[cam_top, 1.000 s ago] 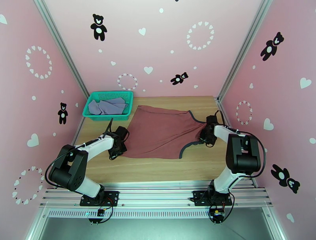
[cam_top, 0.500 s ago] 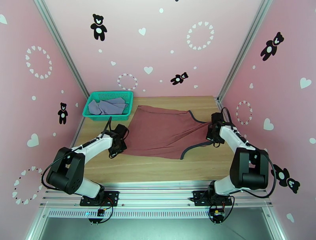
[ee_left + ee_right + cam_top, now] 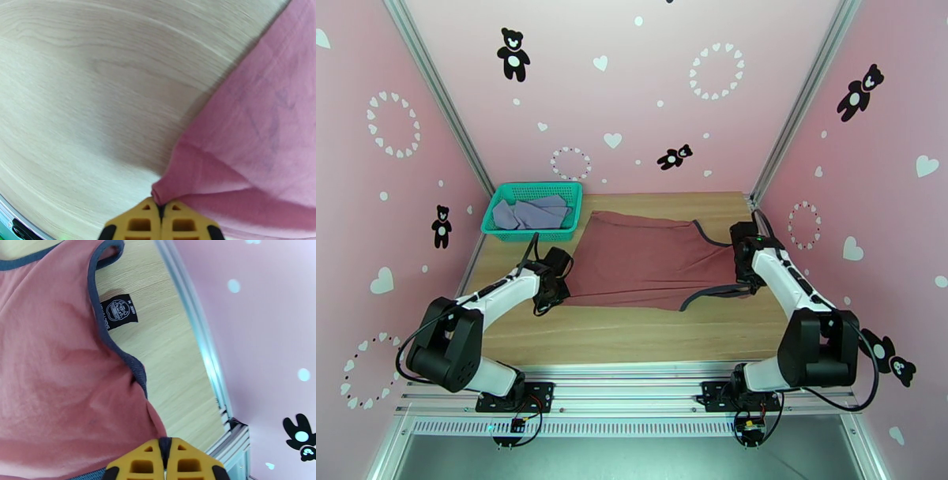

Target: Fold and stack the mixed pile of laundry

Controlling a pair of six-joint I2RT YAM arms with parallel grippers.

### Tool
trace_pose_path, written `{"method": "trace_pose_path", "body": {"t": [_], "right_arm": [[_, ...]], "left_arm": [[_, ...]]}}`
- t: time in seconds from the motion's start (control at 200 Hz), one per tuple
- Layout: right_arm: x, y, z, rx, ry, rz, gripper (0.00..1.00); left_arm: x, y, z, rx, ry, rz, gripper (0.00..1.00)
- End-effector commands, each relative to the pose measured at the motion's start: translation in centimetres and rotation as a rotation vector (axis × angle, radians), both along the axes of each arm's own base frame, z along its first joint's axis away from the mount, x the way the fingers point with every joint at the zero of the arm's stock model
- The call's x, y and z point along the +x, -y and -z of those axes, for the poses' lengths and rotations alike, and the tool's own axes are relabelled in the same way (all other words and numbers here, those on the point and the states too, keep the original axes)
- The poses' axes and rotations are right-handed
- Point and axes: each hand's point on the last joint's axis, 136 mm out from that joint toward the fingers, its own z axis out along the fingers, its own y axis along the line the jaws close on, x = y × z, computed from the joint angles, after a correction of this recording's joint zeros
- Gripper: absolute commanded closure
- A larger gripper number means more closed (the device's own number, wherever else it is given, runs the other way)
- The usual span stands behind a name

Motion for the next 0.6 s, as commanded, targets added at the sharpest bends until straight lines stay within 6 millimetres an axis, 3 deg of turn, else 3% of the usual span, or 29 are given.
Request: {"method": "trace_pose_path", "body": {"t": [0.0,0.03,0.12,0.19,0.28,0.34,0.46,0.595], "right_arm": [[-1.9,0.9,-1.2,-0.061,-0.056,0.016,1.00],[-2.1,0.7,-0.7,-0.042,-0.078,0.018,0.93],[-1.9,-0.4,0.4,0.016,-0.094,-0.005,0.43],[-1.5,-1.3,0.2,0.027,-0.085,-0.042,0.26],[-0.8,-2.9,-0.8,0.044,-0.058,-0.121,0.22],[0.0,-5.2,-1.5,0.071,-0.031,-0.228,0.22],[0.5,-12.9,-1.5,0.231,0.011,-0.508,0.23],[-2.4,-20.7,0.7,0.378,-0.041,-0.734,0.25]], "left_arm": [[-0.1,-0.4,-0.6,0.009,0.003,0.010,1.00],[-0.1,-0.4,-0.7,0.010,0.005,0.013,1.00],[0.1,-0.3,-0.9,0.005,0.008,0.024,1.00],[0.2,-0.2,-1.1,0.006,0.013,0.032,1.00],[0.3,-0.2,-1.3,0.006,0.015,0.036,1.00],[0.3,-0.2,-1.3,0.006,0.017,0.036,1.00],[0.6,0.0,-1.4,-0.001,0.023,0.033,1.00],[0.8,0.0,-1.6,0.004,0.023,0.037,1.00]]}}
